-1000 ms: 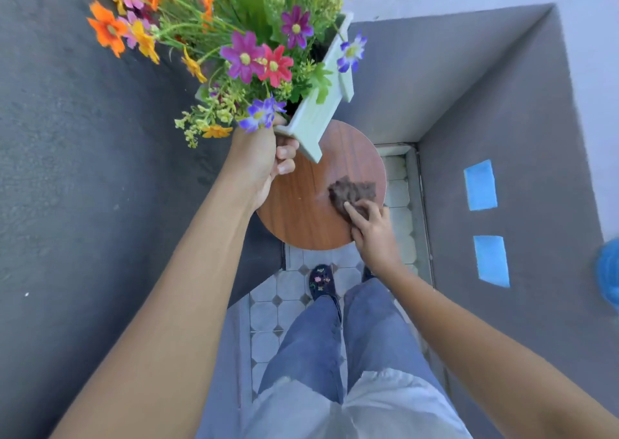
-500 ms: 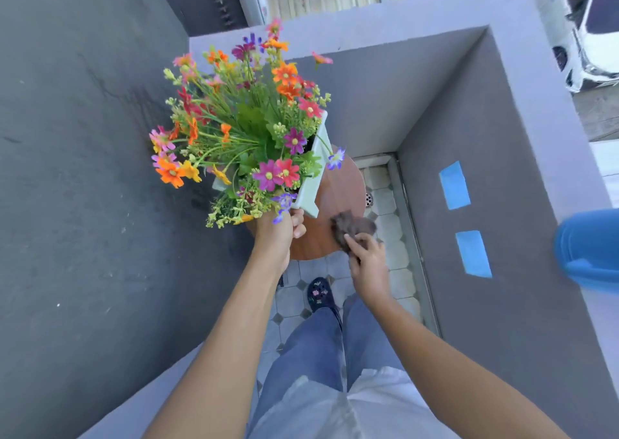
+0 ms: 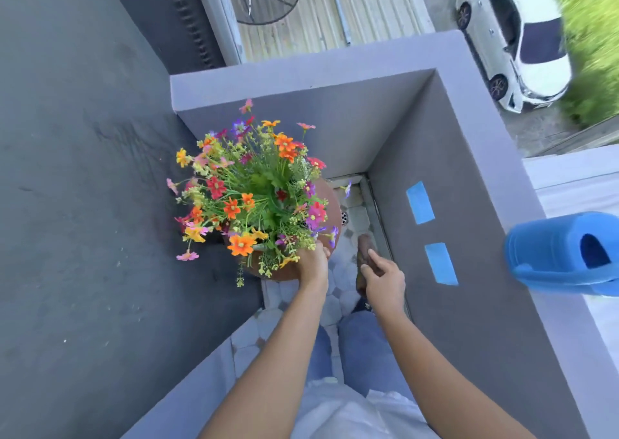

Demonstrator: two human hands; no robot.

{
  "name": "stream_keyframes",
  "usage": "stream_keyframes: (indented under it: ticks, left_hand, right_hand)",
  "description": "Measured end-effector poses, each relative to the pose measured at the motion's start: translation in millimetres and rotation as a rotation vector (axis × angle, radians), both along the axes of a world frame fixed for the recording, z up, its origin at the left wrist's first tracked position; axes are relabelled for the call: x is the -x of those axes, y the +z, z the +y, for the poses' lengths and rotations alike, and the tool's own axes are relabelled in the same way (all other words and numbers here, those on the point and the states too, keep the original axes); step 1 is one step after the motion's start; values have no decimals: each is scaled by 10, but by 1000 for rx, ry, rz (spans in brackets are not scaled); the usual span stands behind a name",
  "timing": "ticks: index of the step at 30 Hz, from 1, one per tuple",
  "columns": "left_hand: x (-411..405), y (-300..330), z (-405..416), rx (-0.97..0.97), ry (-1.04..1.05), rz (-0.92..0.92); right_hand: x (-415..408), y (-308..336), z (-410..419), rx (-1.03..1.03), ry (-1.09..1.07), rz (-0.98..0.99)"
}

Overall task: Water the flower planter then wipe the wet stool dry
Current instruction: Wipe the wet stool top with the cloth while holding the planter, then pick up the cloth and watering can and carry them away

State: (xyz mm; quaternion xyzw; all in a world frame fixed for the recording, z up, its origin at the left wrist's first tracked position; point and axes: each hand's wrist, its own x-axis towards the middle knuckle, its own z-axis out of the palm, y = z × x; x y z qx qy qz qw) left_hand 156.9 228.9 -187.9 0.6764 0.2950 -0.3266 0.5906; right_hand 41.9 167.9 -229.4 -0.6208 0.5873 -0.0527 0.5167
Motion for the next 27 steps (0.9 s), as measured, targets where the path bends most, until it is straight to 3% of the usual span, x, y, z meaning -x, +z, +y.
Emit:
stream_keyframes:
  ticks: [10,18,23,27]
  left_hand:
    - [222,-279,-240,-86,-4,149]
    - [659,471,-843,-61,-331,-80]
    - [1019,1374,-1370,201,-460,-365]
    - [1624,1896,-1642,467,-493,-278]
  right_hand:
    - [340,434,-179,-98,-123,-123]
    - [760,1391,-692,107,-47,-283]
    - [1410,2355,-1024,274,-155,-525]
    - [2021,2691,-1337,335,-376,-672]
